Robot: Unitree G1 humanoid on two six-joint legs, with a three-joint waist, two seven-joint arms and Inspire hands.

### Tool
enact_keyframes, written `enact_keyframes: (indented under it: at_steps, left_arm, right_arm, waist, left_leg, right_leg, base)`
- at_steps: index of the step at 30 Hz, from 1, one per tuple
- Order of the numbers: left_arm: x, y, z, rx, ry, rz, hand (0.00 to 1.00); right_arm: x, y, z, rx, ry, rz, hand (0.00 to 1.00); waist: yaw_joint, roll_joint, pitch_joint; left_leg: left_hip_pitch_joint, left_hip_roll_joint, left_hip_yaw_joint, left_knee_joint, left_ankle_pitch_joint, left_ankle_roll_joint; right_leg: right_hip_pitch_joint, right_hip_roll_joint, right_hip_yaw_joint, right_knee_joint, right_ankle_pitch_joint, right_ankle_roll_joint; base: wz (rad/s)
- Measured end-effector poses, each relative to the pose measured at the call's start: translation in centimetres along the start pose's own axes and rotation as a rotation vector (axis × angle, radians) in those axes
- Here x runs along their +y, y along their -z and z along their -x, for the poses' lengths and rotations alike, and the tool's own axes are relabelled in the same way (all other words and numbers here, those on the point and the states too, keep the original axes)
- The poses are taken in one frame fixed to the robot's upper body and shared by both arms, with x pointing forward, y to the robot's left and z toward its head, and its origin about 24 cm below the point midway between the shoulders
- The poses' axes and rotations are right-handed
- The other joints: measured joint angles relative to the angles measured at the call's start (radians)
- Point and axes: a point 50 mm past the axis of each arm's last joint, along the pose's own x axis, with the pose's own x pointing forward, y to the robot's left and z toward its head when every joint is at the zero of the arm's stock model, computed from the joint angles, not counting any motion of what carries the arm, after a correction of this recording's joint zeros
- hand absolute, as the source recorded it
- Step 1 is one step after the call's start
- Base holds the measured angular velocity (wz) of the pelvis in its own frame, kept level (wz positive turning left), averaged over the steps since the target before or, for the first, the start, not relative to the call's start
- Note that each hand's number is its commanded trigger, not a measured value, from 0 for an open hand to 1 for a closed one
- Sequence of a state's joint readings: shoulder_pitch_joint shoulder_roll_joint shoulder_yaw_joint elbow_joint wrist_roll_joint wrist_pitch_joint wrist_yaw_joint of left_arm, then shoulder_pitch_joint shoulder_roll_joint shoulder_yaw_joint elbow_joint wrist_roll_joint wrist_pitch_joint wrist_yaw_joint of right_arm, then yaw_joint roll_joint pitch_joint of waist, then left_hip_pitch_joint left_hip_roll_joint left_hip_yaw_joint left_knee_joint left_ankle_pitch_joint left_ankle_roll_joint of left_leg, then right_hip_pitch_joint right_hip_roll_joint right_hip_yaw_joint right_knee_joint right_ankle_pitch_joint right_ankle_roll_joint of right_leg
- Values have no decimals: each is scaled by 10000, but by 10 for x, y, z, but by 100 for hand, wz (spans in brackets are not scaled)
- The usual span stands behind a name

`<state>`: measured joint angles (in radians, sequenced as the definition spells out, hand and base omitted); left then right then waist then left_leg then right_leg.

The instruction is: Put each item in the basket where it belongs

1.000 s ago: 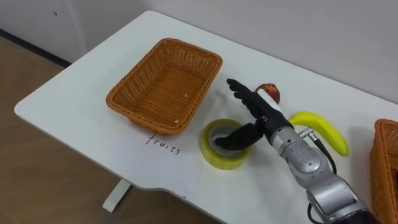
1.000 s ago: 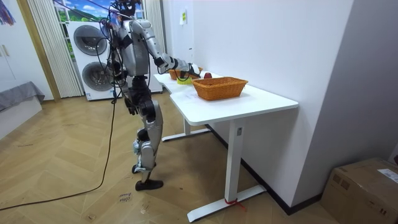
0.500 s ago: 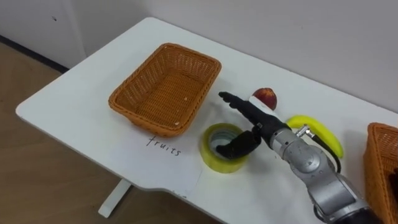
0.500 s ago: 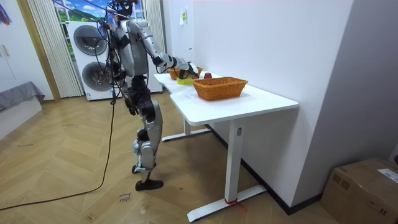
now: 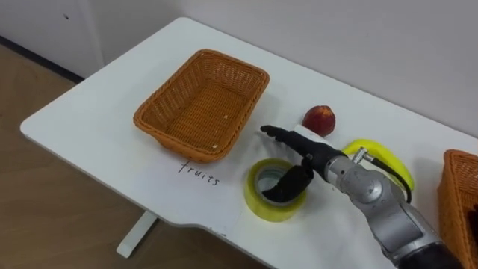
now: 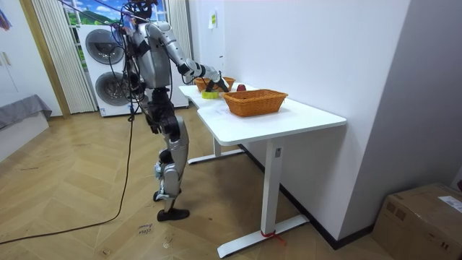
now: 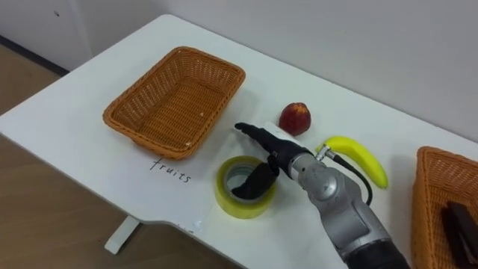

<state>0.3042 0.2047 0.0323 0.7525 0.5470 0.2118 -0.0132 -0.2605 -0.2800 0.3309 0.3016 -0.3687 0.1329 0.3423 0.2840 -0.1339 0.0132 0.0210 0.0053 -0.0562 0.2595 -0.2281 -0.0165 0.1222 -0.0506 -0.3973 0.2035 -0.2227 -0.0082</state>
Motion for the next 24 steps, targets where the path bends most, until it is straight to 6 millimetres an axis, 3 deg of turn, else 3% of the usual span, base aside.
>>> enact_keyframes:
  at_steps: [24]
  left_arm:
    - [1,0,-1,75,21,-112,0]
  right_arm:
    - [-2,-3,2,357,-528,641,0]
  waist:
    - [168,24,-1]
  left_leg:
    - [18,12,12,-40,-6,8]
  right_leg:
    - [17,22,11,16,1,-2]
  base:
    - [0]
